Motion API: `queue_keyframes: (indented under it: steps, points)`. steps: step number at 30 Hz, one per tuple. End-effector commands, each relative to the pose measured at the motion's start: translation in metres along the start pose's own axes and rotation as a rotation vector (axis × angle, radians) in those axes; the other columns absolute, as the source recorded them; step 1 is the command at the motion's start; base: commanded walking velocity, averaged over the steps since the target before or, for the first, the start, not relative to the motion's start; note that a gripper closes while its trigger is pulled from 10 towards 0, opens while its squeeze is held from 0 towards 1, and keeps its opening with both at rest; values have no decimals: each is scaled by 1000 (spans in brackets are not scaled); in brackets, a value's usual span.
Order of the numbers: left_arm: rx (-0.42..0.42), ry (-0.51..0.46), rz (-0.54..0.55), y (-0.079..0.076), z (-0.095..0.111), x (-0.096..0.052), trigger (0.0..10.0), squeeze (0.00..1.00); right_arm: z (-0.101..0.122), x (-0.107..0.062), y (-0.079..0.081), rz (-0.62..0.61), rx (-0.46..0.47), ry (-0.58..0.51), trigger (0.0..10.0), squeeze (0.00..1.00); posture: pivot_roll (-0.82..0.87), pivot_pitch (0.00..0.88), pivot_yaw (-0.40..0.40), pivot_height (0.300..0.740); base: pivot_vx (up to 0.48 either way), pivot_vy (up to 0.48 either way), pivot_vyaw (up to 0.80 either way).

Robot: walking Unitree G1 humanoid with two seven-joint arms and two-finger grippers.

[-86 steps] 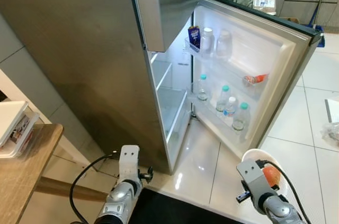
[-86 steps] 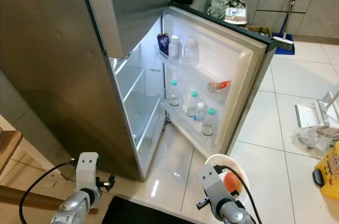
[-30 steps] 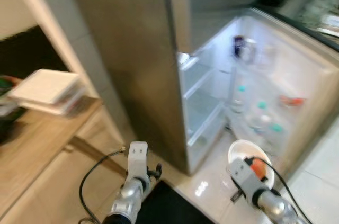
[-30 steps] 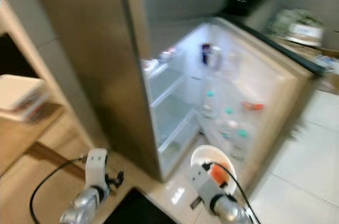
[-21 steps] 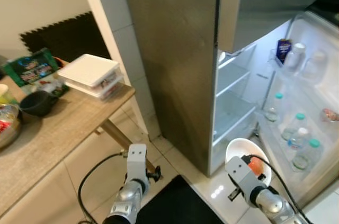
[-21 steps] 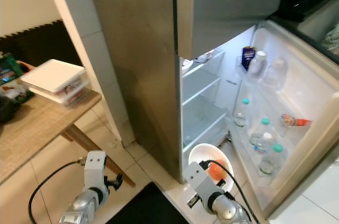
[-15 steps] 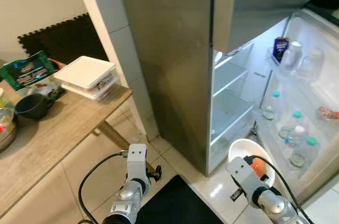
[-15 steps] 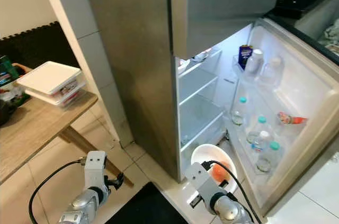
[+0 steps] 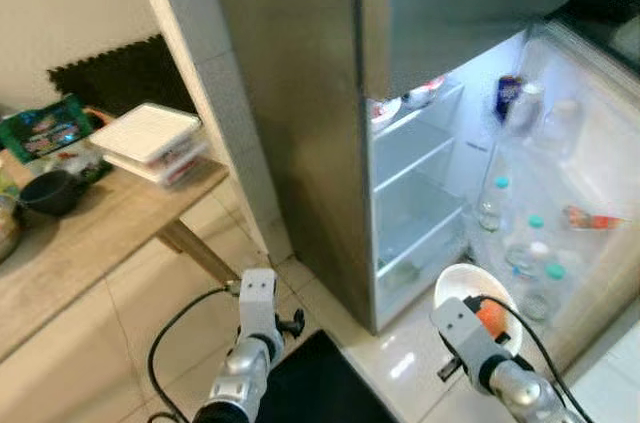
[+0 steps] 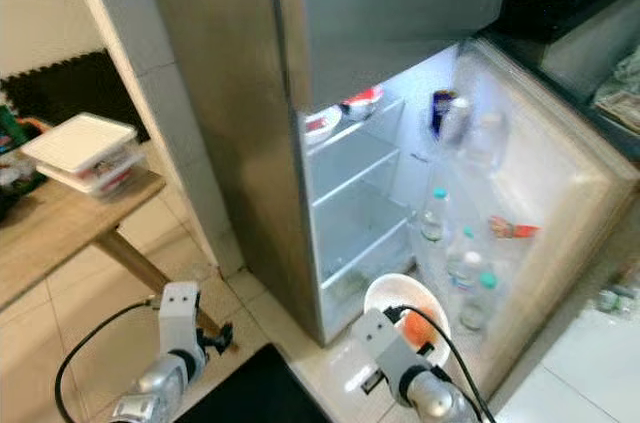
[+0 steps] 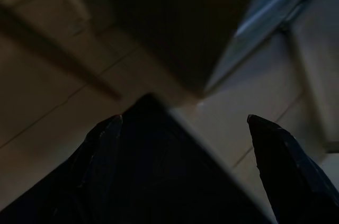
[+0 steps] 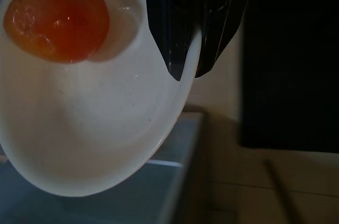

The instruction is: Restocking fridge

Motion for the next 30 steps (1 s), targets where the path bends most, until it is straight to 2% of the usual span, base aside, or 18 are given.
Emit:
queue_keyframes:
  steps: [1, 4, 19, 26, 28, 30]
  points:
    - [-2, 23, 17, 4, -6, -2, 10000, 0, 5, 2, 5, 9, 3, -26, 10000, 0, -109, 66, 87, 740, 0, -480, 0]
    - [1, 23, 23, 6, -6, -2, 10000, 0, 6, 2, 5, 11, 7, -37, 10000, 0, -109, 67, 89, 740, 0, -439, 0]
    - [-13, 2, 54, 10, -4, -3, 10000, 0, 21, 5, 8, 61, 6, -115, 10000, 0, -109, 79, 88, 740, 0, 0, 0]
    - [-14, -1, 63, 12, -5, -4, 10000, 0, 44, 14, 8, 143, -55, -175, 10000, 0, -99, 98, 84, 740, 0, 0, 0]
    - [-11, -2, 66, 14, -5, -4, 10000, 0, 57, 17, 12, 230, -110, -214, 10000, 0, -94, 105, 81, 740, 0, 0, 0]
    - [-10, -2, 67, 14, -4, -4, 10000, 0, 59, 18, 12, 248, -124, -220, 10000, 0, -94, 105, 81, 740, 0, 0, 0]
Point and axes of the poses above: a point about 5 cm out from each wrist's last joint towards the gripper, its own x axis pointing out of the wrist towards the gripper, its own z axis along the axis of the wrist's last joint, y = z × x, the point moved 1 cm from there along x, pointing out of the wrist towards the gripper, and after that the axes turned 2 degrees about -x, right-handed, at the moved point
